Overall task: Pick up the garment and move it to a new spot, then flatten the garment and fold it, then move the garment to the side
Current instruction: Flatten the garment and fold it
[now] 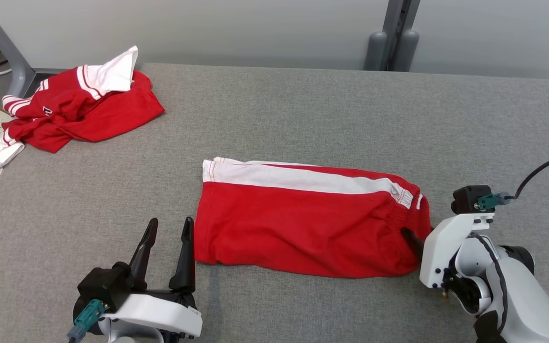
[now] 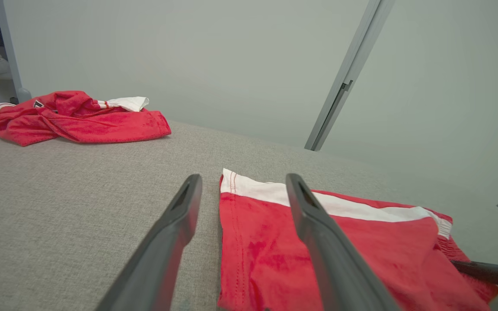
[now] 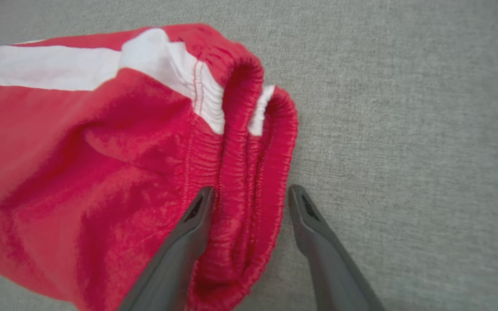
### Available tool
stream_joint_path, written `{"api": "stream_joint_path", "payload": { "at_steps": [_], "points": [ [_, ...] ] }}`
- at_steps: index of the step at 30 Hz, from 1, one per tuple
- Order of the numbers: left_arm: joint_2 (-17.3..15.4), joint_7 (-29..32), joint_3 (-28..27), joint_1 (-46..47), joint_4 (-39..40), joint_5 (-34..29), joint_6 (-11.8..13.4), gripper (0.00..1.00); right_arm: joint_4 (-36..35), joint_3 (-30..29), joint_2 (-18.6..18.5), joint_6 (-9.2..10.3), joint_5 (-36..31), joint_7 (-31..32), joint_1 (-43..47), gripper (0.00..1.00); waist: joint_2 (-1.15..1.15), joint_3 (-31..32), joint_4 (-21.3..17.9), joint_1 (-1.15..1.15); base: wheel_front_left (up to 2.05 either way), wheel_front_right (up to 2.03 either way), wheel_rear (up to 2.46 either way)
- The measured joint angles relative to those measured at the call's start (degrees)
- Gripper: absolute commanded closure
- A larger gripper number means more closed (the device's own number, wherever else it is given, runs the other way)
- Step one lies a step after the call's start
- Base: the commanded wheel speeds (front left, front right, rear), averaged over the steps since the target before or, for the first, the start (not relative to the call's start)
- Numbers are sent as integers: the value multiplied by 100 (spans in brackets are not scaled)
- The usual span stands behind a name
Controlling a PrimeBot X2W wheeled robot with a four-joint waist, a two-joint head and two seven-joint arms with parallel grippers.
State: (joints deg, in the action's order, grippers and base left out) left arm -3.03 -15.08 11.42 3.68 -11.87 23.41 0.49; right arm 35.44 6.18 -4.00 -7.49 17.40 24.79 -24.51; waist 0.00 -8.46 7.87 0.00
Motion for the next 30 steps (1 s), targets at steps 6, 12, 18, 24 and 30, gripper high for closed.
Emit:
{"api": "stream_joint_path", "payload": {
  "at_steps": [6, 12, 18, 24, 30],
  "points": [
    [11, 0, -38, 31, -41, -59, -51, 0, 145, 161, 22, 1, 567, 109, -119, 93, 0, -15, 24, 0, 0, 0, 0],
    [15, 0, -63, 31, -38, -130, -91, 0, 73, 402, -122, 0, 1048, 236, -229, 100, 0, 3, -49, 0, 0, 0, 0],
    [22, 0, 62, 5, -43, -165, -119, 0, -258, 521, -781, -1, 1640, 589, -248, 100, 0, 73, -200, 0, 0, 0, 0],
    [23, 0, 162, -20, -43, -166, -116, 0, -417, 293, -1479, 0, 1703, 755, -164, 100, 0, 101, -355, 0, 0, 0, 0],
    [23, 0, 196, -26, -63, -183, -118, 0, -582, 177, -1683, 0, 1704, 890, -63, 100, 0, 119, -473, 0, 0, 0, 0]
  ]
}}
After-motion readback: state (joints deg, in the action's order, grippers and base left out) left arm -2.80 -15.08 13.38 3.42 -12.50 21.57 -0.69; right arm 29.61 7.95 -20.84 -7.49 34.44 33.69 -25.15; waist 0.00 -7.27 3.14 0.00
